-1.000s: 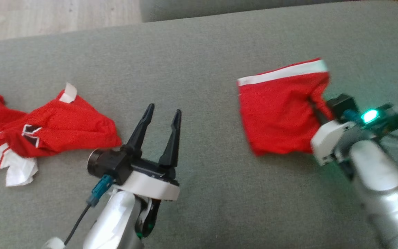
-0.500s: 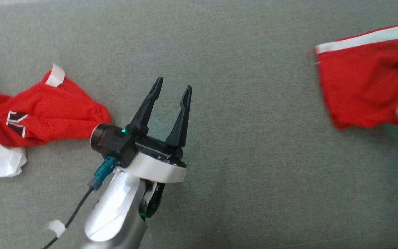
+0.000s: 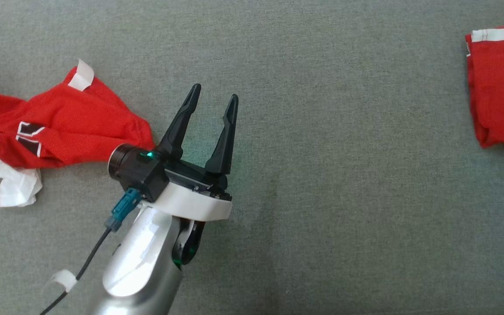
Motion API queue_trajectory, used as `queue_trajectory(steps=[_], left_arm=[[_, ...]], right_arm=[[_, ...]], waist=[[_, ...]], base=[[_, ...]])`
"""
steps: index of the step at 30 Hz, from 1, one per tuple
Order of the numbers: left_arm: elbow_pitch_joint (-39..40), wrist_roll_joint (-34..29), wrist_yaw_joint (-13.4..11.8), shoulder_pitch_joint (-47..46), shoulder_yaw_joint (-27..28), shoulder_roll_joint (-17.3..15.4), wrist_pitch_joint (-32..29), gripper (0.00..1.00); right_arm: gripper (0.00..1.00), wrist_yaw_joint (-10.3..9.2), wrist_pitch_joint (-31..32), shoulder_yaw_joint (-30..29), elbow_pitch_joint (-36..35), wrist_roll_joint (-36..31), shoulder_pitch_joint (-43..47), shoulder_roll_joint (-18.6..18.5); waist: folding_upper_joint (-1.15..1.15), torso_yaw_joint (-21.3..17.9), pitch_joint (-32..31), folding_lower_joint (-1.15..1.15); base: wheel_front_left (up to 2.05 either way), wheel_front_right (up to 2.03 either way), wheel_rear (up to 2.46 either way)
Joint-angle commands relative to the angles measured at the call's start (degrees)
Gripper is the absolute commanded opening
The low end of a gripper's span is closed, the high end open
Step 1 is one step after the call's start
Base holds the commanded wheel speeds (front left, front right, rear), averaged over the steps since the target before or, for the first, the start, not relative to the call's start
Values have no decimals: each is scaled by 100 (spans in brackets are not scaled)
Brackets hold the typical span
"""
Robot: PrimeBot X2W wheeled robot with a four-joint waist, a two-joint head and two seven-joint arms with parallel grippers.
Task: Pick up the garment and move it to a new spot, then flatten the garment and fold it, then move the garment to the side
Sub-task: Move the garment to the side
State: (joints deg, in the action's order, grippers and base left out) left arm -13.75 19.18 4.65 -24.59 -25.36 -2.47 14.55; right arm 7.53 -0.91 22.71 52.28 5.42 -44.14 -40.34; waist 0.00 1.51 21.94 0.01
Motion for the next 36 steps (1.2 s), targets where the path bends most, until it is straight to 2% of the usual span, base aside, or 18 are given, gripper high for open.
queue_trajectory(steps=[1,5,6,7,8,16,23,31,36], left_arm=[[178,-6,29,-167,202,-41,45,100],[159,1,35,-177,221,-41,45,100],[149,4,36,-176,228,-41,45,100],[137,6,36,-173,236,-41,45,100],[127,6,36,-166,245,-41,45,100],[102,1,11,-28,397,-41,45,100],[115,-80,-33,351,810,-41,45,100],[171,-157,-54,796,1255,-41,45,100],[205,-220,-31,1143,1477,-41,45,100]], right_arm=[[0,-4,-19,-23,-83,-80,-24,-198],[0,-4,-42,-181,-21,-175,-28,-134],[26,-4,-53,-232,1,-189,-28,-111],[73,-4,-66,-286,17,-206,-32,-85],[100,-4,-75,-346,34,-214,-33,-52],[100,-4,-300,-689,10,-289,-56,292],[100,-4,-659,-772,-442,15,-1,1083],[100,-4,-929,-977,-1248,494,304,1671],[100,-4,-944,-1288,-1922,830,779,2342]], waist=[[0,7,1,-1],[0,10,-25,-1],[0,6,-45,-1],[0,0,-70,-1],[0,-8,-100,-1],[0,-106,-524,-1],[0,-215,-1203,-1],[0,-216,-1685,-1],[0,-213,-1924,-1]], base=[[0,0,0],[0,0,0],[0,0,0],[0,0,0],[0,0,0],[0,0,0],[0,0,0],[0,0,0],[0,0,0]])
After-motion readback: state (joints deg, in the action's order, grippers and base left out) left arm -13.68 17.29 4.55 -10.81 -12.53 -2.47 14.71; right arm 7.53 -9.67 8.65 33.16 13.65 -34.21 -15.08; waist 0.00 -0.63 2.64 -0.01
